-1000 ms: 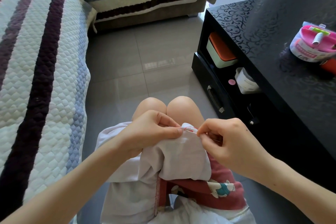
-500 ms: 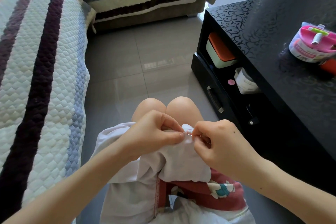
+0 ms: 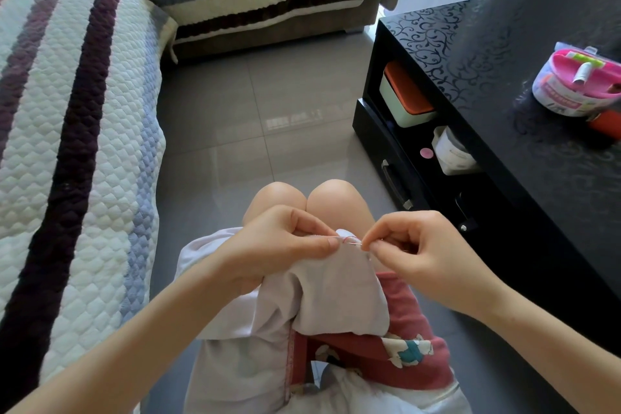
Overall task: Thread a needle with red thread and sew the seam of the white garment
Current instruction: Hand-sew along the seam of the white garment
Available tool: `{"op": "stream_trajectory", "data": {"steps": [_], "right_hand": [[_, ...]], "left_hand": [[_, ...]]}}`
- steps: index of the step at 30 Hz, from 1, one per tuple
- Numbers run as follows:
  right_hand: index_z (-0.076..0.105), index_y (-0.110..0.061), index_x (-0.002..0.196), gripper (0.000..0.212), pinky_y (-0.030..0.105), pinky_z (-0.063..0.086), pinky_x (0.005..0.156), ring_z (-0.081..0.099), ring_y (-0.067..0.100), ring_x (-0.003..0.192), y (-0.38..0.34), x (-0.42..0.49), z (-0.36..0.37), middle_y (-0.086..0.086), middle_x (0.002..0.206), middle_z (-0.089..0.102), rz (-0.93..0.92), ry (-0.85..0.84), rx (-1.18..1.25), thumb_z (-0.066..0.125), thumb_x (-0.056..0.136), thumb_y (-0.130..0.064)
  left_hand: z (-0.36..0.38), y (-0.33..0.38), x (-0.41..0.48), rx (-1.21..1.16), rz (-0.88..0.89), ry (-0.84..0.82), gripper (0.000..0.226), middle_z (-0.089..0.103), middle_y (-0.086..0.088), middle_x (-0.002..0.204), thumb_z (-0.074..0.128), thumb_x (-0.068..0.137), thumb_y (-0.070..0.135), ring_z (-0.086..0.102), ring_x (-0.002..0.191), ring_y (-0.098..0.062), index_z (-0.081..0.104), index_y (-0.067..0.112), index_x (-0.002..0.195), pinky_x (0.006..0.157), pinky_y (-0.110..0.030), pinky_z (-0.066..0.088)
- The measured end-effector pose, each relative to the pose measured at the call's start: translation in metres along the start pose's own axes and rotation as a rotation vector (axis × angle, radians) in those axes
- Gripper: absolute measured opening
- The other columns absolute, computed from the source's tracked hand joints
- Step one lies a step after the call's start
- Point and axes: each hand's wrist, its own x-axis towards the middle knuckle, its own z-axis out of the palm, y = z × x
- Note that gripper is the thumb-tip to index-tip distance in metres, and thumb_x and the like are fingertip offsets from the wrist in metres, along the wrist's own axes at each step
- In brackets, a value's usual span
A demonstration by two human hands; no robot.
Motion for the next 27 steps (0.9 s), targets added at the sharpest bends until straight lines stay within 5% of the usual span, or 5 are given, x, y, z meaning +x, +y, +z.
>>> {"op": "stream_trajectory", "data": {"steps": [7, 14, 20, 27], "right_hand": [[0.073, -0.014, 0.075, 0.014, 0.039, 0.04, 0.062, 0.053, 0.046, 0.063, 0.004, 0.003, 0.001, 0.031, 0.073, 0.063, 0.056, -0.009, 0.166, 0.061, 0.081, -0.011], [0.07, -0.009, 0.071, 0.02, 0.021, 0.036, 0.048, 0.043, 0.005, 0.046, 0.002, 0.001, 0.008, 0.011, 0.053, 0.057, -0.014, 0.027, -0.025, 0.061, 0.084, 0.004], [0.067, -0.013, 0.068, 0.015, 0.025, 0.033, 0.045, 0.042, 0.009, 0.044, 0.003, 0.001, 0.017, -0.003, 0.047, 0.049, -0.077, 0.109, -0.202, 0.056, 0.078, -0.016], [0.066, -0.017, 0.071, 0.012, 0.009, 0.034, 0.05, 0.048, -0.001, 0.048, -0.003, 0.002, 0.022, -0.026, 0.047, 0.046, -0.137, 0.123, -0.31, 0.059, 0.079, -0.012]], "left_hand": [[-0.005, 0.0, 0.001, -0.098, -0.024, -0.061, 0.019, 0.073, -0.017, 0.1, 0.069, 0.085, 0.015, 0.067, 0.089, -0.014, 0.074, 0.001, 0.096, 0.093, -0.035, 0.05], [-0.001, 0.003, -0.002, 0.076, -0.007, 0.067, 0.012, 0.075, -0.007, 0.087, 0.073, 0.084, 0.023, 0.067, 0.083, -0.01, 0.078, 0.013, 0.086, 0.089, -0.038, 0.053], [0.001, 0.006, -0.003, 0.178, 0.061, 0.114, 0.01, 0.075, 0.003, 0.078, 0.072, 0.084, 0.023, 0.064, 0.075, -0.002, 0.078, 0.02, 0.077, 0.077, -0.027, 0.051], [0.005, 0.003, -0.003, 0.213, 0.133, 0.1, 0.008, 0.076, 0.003, 0.08, 0.071, 0.085, 0.018, 0.067, 0.078, -0.003, 0.078, 0.016, 0.084, 0.075, -0.022, 0.051]]}}
